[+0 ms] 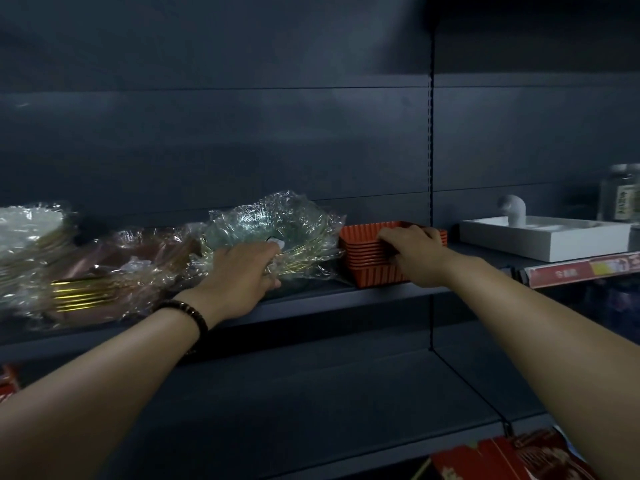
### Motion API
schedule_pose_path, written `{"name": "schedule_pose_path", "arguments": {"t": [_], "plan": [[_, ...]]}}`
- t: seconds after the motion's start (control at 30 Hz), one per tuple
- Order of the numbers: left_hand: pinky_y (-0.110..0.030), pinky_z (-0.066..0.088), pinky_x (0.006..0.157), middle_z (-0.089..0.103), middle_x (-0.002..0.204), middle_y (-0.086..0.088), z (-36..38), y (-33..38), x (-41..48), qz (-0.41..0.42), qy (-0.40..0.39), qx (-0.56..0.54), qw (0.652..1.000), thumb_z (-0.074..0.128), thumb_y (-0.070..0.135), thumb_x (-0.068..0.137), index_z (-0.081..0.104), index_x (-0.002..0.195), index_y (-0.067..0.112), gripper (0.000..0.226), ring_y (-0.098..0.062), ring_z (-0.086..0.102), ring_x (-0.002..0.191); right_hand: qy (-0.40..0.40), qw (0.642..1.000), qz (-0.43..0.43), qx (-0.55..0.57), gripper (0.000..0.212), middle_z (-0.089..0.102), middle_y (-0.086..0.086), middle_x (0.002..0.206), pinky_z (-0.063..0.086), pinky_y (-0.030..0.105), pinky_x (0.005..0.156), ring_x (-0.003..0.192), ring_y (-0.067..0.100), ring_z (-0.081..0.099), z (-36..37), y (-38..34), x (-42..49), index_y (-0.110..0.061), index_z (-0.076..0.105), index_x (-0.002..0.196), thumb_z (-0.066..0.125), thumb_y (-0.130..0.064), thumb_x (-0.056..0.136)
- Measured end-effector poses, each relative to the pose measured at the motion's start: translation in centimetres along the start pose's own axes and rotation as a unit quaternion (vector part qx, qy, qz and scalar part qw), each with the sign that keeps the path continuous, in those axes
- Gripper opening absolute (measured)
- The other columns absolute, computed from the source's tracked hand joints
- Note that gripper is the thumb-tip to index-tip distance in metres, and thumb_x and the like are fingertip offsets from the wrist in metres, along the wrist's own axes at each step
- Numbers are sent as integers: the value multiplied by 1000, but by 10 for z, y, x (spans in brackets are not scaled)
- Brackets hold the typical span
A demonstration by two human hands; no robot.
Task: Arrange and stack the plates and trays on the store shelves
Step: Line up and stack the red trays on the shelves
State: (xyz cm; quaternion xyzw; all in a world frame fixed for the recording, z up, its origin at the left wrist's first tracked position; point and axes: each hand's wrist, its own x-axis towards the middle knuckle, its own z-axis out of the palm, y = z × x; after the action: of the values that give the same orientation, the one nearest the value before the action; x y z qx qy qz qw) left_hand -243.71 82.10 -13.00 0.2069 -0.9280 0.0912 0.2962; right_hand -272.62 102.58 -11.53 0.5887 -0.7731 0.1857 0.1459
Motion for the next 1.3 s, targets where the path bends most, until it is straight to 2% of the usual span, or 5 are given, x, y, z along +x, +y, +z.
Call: {"name": "schedule_pose_path", "arguments": {"t": [0.4,0.8,1.03,1.2,1.3], "plan": [[-43,31,105,58,113,9,6,9,7,3,21,-20,1000,78,31,93,57,115,23,32,-18,50,112,-15,999,-21,19,42,55,-11,132,18,57,121,126,22,46,-1,7,5,-45,48,121,49,-9,100],[-43,31,118,54,146,4,-18,29,-1,-16,-31,-44,998,75,47,94,47,149,24,66,-19,48,135,-33,998,47,-1,35,52,-7,130,13,58,122,136,29,39,-5,-7,7,-40,48,127,48,-17,101],[-18,51,79,76,98,14,-99,-12,-77,-66,231,-192,951,76,29,96,76,101,27,5,-3,70,90,282,939,43,192,12,70,-5,102,49,39,90,103,22,63,-11,-145,2,-26,66,103,61,-25,92],[-16,52,62,75,83,5,-120,-83,-147,-224,312,-251,888,73,26,99,70,93,26,7,-3,70,72,195,905,9,378,9,72,-7,78,48,14,56,71,5,67,6,-244,-7,-20,71,85,67,-18,93],[-20,53,64,72,90,3,-119,-130,-175,-284,338,-300,846,71,21,101,66,94,28,11,-2,66,74,115,880,35,459,9,77,0,81,61,38,68,78,19,75,34,-283,3,-20,74,89,68,-18,95]]}}
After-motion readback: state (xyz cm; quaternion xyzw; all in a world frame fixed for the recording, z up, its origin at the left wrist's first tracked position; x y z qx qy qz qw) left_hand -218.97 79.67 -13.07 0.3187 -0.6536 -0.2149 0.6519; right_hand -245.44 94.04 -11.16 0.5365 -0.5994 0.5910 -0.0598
